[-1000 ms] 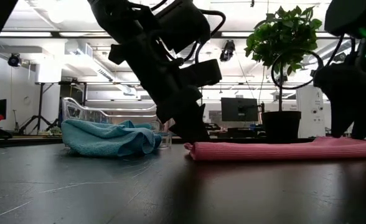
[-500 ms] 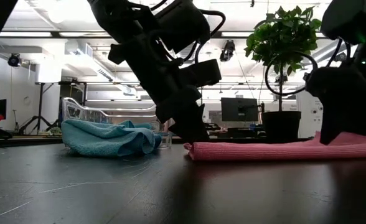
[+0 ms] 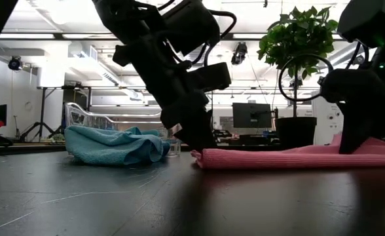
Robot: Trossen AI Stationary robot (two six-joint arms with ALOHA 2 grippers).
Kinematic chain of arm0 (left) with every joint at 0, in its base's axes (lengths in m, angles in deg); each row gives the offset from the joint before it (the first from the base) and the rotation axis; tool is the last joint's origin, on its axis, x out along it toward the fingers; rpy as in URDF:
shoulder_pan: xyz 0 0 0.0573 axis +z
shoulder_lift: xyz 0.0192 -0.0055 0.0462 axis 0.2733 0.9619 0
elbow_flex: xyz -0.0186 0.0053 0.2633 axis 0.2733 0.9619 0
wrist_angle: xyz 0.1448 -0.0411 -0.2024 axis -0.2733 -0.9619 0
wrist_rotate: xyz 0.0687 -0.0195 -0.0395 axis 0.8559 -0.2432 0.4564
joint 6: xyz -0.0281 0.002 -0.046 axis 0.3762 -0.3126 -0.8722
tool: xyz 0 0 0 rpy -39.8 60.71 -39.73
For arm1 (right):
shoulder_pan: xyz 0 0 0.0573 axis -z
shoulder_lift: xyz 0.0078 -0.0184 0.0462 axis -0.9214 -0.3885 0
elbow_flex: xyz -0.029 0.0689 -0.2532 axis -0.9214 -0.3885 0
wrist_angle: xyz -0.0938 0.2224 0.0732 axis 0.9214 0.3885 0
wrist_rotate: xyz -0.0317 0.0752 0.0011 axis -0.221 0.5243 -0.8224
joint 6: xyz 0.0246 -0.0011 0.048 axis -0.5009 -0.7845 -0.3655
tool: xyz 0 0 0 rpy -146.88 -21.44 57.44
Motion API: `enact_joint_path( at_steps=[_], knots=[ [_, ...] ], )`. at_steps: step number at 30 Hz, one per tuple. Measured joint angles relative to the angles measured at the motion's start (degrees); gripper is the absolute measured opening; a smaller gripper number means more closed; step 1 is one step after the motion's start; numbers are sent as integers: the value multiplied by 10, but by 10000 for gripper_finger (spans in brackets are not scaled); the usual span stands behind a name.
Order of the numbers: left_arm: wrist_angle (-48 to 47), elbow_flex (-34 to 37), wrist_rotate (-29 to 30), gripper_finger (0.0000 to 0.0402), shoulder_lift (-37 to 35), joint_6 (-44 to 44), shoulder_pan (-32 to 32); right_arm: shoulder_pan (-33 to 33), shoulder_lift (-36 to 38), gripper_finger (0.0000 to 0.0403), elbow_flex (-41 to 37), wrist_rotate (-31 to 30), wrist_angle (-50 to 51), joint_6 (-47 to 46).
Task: Fold microfiber towels
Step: Fold the pink microfiber cloth
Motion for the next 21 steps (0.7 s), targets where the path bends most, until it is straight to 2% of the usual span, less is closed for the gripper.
enact_joint_path(
  at_steps=[3,7,15,21],
  knots=[
    [-6,1,-1,164,-7,1,0,0,1,16,6,0,3,16],
    [-31,1,-1,164,-24,2,-2,0,14,14,24,2,26,22],
    [-94,3,-1,164,-65,2,-7,0,21,13,120,-10,208,-9],
    [-71,28,-9,164,-67,0,-16,6,-24,13,180,-15,207,-8]
  ],
)
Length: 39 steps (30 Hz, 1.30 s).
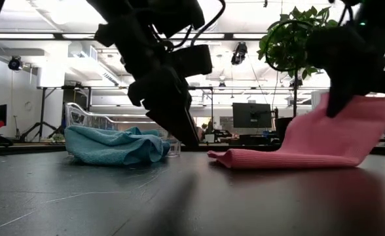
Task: Fold microfiber towels
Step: Fold the pink microfiber cloth
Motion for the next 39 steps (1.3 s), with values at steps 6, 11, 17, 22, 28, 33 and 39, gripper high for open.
enact_joint_path(
  at_steps=[6,11,17,22,28,33,39],
  knots=[
    [38,8,-5,164,8,-2,-5,17,-85,13,52,0,-20,35],
    [38,8,-8,164,8,-2,-5,29,-162,13,111,1,-31,91],
    [48,10,-10,164,21,-3,-5,43,-249,13,185,0,-26,144],
    [54,10,-20,164,27,-4,-5,53,-305,13,240,0,0,155],
    [55,10,-21,164,27,-4,-5,58,-340,13,277,0,16,170],
    [57,10,-21,164,27,-4,-5,59,-339,34,282,0,20,175],
    [64,10,-22,164,27,-4,-5,59,-331,102,282,5,12,165]
  ],
)
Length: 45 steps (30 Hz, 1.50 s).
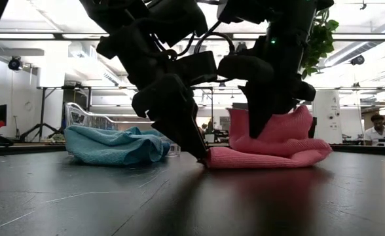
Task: Fold microfiber towels
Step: Fold the pink microfiber cloth
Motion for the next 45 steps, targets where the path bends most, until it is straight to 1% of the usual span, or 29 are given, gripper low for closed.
enact_joint_path(
  at_steps=[5,8,11,15,25,31,35,40,42,45],
  knots=[
    [-1,0,0,164,0,0,0,0,1,166,3,15,-11,3],
    [-1,0,6,164,-3,0,0,0,1,194,11,16,-8,10],
    [-1,0,9,164,-6,0,0,0,1,214,15,16,-7,10],
    [-3,0,9,164,-8,1,0,-1,1,230,15,15,-13,6],
    [-8,1,10,164,-15,4,0,-1,1,253,14,6,-24,19],
    [-104,1,14,164,-62,4,-6,-6,5,255,39,-2,-26,118],
    [-127,14,24,164,-108,4,-9,-17,17,252,58,-4,-25,170],
    [-120,51,24,164,-144,-10,-11,-34,59,249,61,-7,8,195],
    [-100,70,25,164,-153,-16,-13,-49,83,249,51,-15,41,200],
    [-56,98,26,164,-157,-16,-17,-82,117,251,29,-42,79,225]
  ],
)
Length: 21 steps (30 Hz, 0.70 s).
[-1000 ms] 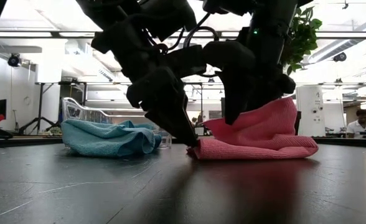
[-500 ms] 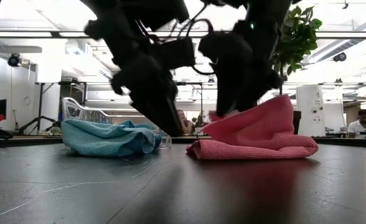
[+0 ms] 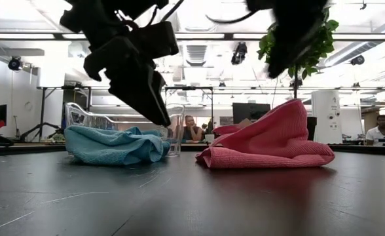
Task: Fold microfiber towels
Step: Fold the pink microfiber cloth
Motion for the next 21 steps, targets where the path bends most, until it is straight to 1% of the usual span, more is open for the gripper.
enact_joint_path(
  at_steps=[2,5,8,14,18,21],
  knots=[
    [35,16,0,164,0,0,-1,-23,19,250,-24,-22,12,5],
    [72,34,0,164,3,0,-1,-52,46,244,-69,-48,-2,1],
    [95,43,0,164,10,0,-2,-69,69,237,-123,-65,-37,-15],
    [139,48,0,164,25,0,-3,-81,79,231,-239,-75,-178,-24],
    [151,49,0,164,29,0,-3,-81,67,231,-285,-122,-275,-5],
    [160,49,0,164,36,0,-3,-82,65,231,-293,-155,-319,15]
  ],
)
